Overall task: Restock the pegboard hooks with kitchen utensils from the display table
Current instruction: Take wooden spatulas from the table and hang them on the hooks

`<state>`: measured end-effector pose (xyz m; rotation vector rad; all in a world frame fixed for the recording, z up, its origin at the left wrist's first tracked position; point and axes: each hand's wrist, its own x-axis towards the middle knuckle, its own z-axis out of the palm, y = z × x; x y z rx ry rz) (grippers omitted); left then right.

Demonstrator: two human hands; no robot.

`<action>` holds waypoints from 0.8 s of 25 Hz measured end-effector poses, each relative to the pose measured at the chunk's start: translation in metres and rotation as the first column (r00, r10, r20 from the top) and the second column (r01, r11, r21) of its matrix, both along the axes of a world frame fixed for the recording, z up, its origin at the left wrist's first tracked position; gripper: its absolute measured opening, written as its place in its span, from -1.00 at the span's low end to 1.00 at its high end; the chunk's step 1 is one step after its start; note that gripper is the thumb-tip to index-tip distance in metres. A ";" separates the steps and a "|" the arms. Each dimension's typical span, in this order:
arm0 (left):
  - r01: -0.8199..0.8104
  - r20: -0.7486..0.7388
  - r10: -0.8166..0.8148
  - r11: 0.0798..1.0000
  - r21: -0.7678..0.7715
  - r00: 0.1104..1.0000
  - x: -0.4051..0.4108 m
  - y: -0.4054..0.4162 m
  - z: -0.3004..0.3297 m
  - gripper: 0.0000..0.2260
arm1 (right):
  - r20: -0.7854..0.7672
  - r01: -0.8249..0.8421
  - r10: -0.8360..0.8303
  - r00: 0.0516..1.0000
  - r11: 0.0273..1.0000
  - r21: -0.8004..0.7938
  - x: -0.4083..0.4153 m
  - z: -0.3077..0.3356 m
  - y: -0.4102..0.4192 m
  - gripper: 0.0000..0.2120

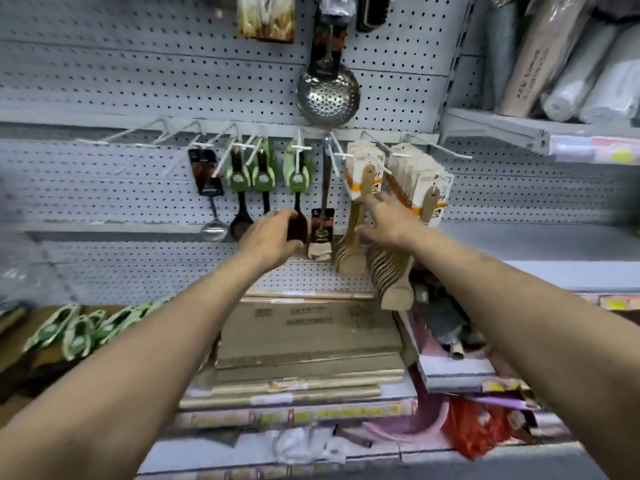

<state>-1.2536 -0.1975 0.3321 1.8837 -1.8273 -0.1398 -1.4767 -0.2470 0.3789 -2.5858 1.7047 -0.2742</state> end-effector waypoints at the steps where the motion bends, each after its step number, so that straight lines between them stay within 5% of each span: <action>1: -0.012 0.030 0.012 1.000 -0.013 0.999 0.007 0.020 0.008 -0.48 | -0.033 -0.033 0.032 0.999 0.999 -0.035 0.004 0.008 0.014 -0.38; 13: -0.171 0.163 0.205 0.964 -0.204 0.965 0.128 0.242 0.056 -0.52 | -0.020 -0.397 0.403 0.915 0.893 -0.213 0.136 0.036 0.187 -0.44; 20: -0.305 0.125 0.341 0.922 -0.239 0.932 0.296 0.323 0.049 -0.52 | 0.006 -0.526 0.540 0.842 0.823 -0.216 0.318 0.047 0.251 -0.45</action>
